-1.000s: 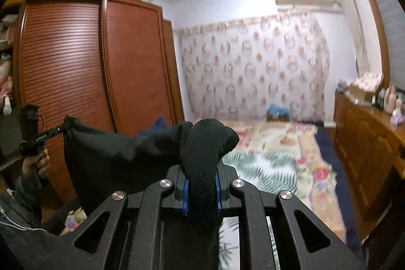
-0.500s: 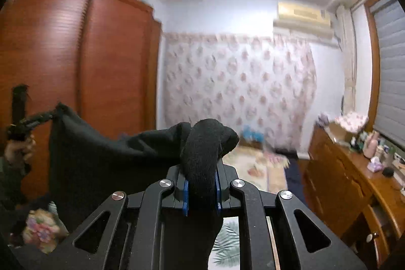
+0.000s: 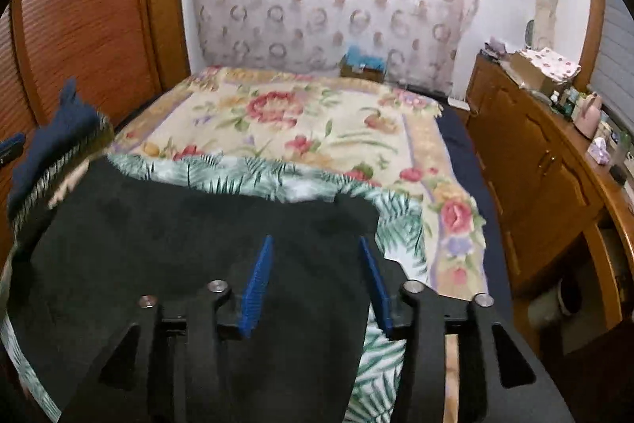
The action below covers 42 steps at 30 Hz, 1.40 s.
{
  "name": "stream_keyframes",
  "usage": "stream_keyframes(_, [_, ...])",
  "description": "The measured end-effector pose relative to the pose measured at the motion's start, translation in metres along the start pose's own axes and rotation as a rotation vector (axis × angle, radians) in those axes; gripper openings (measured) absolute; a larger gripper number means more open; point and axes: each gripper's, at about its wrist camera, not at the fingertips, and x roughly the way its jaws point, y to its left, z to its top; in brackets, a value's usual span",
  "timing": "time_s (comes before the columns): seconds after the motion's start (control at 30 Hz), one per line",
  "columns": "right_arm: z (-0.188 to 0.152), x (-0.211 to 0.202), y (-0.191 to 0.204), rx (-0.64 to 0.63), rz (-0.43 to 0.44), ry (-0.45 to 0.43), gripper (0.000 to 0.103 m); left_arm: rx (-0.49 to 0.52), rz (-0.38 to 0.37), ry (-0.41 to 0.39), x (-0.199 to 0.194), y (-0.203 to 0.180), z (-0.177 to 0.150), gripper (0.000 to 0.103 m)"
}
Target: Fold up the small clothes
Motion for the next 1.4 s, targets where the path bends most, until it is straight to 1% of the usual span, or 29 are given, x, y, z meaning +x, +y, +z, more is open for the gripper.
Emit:
stream_keyframes(0.03, [-0.008,-0.003,0.002,0.003,0.01,-0.001,0.053,0.006,-0.006,0.003,-0.005,-0.004,-0.004,0.069])
stream_keyframes(0.07, [-0.004,-0.001,-0.005,0.009,0.02,-0.001,0.054,0.014,-0.02,0.009,-0.01,-0.009,-0.009,0.072])
stream_keyframes(0.1, [-0.005,-0.002,-0.009,0.016,0.031,-0.002,0.054,0.017,-0.033,0.015,-0.012,-0.015,-0.012,0.079])
stream_keyframes(0.13, [-0.01,-0.005,-0.011,0.022,0.046,-0.002,0.054,0.021,-0.048,0.027,-0.016,-0.021,-0.017,0.079])
stream_keyframes(0.2, [0.001,-0.007,-0.031,0.028,0.063,-0.003,0.054,0.028,-0.078,0.052,-0.019,-0.032,-0.025,0.079])
stream_keyframes(0.27, [-0.019,-0.011,-0.035,0.035,0.078,0.002,0.054,0.039,-0.085,0.077,-0.02,-0.043,-0.033,0.079])
stream_keyframes(0.3, [-0.016,-0.009,-0.033,0.044,0.088,0.004,0.054,0.048,-0.081,0.088,-0.021,-0.048,-0.04,0.079])
stream_keyframes(0.47, [-0.032,-0.008,-0.04,0.071,0.102,0.016,0.054,0.065,-0.072,0.169,-0.011,-0.07,-0.065,0.079])
stream_keyframes(0.6, [-0.044,-0.002,-0.052,0.107,0.084,0.063,0.054,0.055,-0.062,0.249,0.0,-0.075,-0.083,0.079])
stream_keyframes(0.73, [-0.049,0.003,-0.067,0.167,0.094,0.103,0.054,0.062,-0.005,0.319,0.014,-0.076,-0.097,0.079])
stream_keyframes(0.83, [-0.047,0.007,-0.074,0.199,0.097,0.13,0.054,0.036,-0.01,0.351,0.018,-0.071,-0.105,0.079])
stream_keyframes(0.93, [-0.039,0.004,-0.073,0.193,0.09,0.13,0.054,0.045,0.0,0.34,0.018,-0.072,-0.107,0.08])
stream_keyframes(1.03, [-0.034,0.003,-0.069,0.184,0.105,0.128,0.054,0.056,0.011,0.343,0.02,-0.075,-0.107,0.081])
stream_keyframes(1.1, [-0.036,0.008,-0.063,0.17,0.11,0.128,0.053,0.052,0.011,0.345,0.021,-0.074,-0.109,0.083])
stream_keyframes(1.13, [-0.033,0.008,-0.063,0.169,0.111,0.124,0.043,0.051,0.012,0.346,0.021,-0.074,-0.109,0.083])
stream_keyframes(1.17, [-0.039,0.011,-0.061,0.166,0.114,0.119,0.039,0.051,0.012,0.346,0.022,-0.074,-0.108,0.083])
stream_keyframes(1.23, [-0.042,0.01,-0.057,0.158,0.117,0.112,0.039,0.051,0.014,0.346,0.023,-0.074,-0.107,0.083])
stream_keyframes(1.33, [-0.054,0.019,-0.053,0.141,0.092,0.117,0.039,0.052,0.015,0.346,0.024,-0.073,-0.108,0.083])
stream_keyframes(1.4, [-0.058,0.018,-0.049,0.128,0.085,0.102,0.039,0.052,0.017,0.346,0.024,-0.073,-0.108,0.084])
